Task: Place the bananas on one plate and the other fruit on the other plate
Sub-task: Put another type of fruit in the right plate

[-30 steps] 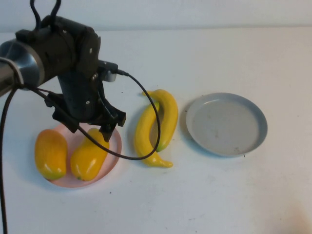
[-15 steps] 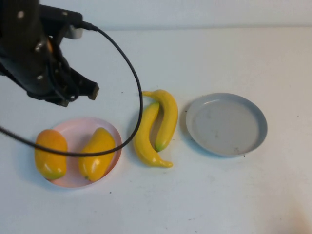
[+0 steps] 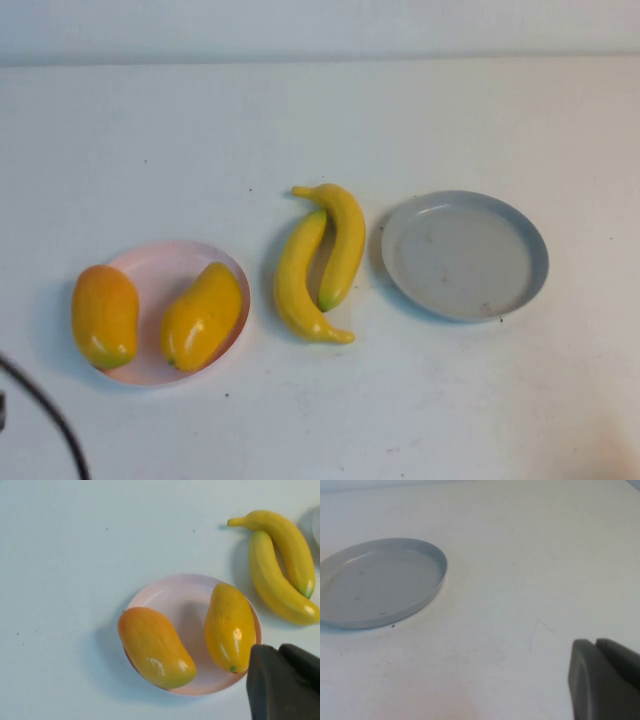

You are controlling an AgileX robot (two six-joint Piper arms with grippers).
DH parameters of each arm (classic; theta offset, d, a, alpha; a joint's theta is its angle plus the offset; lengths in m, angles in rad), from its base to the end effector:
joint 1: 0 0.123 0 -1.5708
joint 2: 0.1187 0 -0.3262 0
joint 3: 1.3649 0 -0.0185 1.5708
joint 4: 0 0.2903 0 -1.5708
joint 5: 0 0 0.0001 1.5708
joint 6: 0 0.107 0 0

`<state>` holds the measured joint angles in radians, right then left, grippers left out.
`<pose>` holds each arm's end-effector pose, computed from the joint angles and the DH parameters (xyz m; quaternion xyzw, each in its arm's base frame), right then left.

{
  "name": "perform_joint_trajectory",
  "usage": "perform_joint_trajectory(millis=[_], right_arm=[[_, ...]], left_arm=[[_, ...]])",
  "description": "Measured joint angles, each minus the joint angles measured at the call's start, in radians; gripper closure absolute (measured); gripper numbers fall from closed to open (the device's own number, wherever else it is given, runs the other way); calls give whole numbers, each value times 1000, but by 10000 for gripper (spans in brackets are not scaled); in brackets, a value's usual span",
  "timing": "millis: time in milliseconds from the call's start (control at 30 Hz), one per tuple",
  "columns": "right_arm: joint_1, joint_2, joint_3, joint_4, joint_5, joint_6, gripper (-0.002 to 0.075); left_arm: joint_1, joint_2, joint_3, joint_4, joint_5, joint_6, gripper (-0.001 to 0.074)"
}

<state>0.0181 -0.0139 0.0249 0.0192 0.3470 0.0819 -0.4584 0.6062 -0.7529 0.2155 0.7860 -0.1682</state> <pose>0.0667 0.0019 0.1690 0.0306 0.7955 0.0383 0.6040 0.1189 -0.0406 0.3701 0.1544 0.8546 -0.0510 0.4931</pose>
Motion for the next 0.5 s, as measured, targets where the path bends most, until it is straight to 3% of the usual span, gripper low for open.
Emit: perform_joint_trajectory(millis=[267, 500], right_arm=[[0, 0, 0, 0, 0, 0, 743], [0, 0, 0, 0, 2, 0, 743]], left_arm=[[0, -331, 223, 42, -26, -30, 735], [-2, -404, 320, 53, -86, -30, 735]])
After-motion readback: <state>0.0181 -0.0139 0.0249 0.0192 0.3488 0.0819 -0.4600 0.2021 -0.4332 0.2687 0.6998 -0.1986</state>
